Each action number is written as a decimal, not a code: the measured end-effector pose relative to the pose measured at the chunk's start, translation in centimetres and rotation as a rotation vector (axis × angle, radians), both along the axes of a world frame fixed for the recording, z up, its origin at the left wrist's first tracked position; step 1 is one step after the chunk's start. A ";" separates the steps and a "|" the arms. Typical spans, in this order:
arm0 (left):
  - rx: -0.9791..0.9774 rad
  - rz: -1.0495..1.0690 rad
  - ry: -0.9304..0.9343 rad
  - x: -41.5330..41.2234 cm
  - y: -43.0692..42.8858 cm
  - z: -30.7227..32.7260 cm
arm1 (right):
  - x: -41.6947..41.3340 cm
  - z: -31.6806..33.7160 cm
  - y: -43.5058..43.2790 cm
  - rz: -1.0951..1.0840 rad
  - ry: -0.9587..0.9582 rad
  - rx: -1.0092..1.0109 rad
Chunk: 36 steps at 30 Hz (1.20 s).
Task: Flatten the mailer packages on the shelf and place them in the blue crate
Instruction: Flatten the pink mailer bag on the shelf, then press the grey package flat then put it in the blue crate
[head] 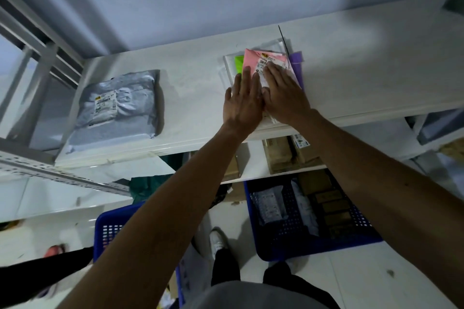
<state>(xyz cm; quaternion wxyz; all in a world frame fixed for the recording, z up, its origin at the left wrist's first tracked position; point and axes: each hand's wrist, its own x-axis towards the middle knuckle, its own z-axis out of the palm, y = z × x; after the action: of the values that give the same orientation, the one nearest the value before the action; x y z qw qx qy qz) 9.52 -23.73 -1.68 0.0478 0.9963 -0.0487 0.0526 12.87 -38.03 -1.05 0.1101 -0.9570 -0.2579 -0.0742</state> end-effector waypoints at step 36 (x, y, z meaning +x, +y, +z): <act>-0.627 0.561 -0.032 -6.9 24.1 7.1 | -2.5 6.8 20.4 0.085 0.495 0.134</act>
<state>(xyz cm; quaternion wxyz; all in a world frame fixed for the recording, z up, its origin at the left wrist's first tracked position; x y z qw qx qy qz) 2.63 0.39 5.45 0.3318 0.9071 0.2423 0.0914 10.38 -17.64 5.79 0.2361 -0.9249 -0.2575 0.1500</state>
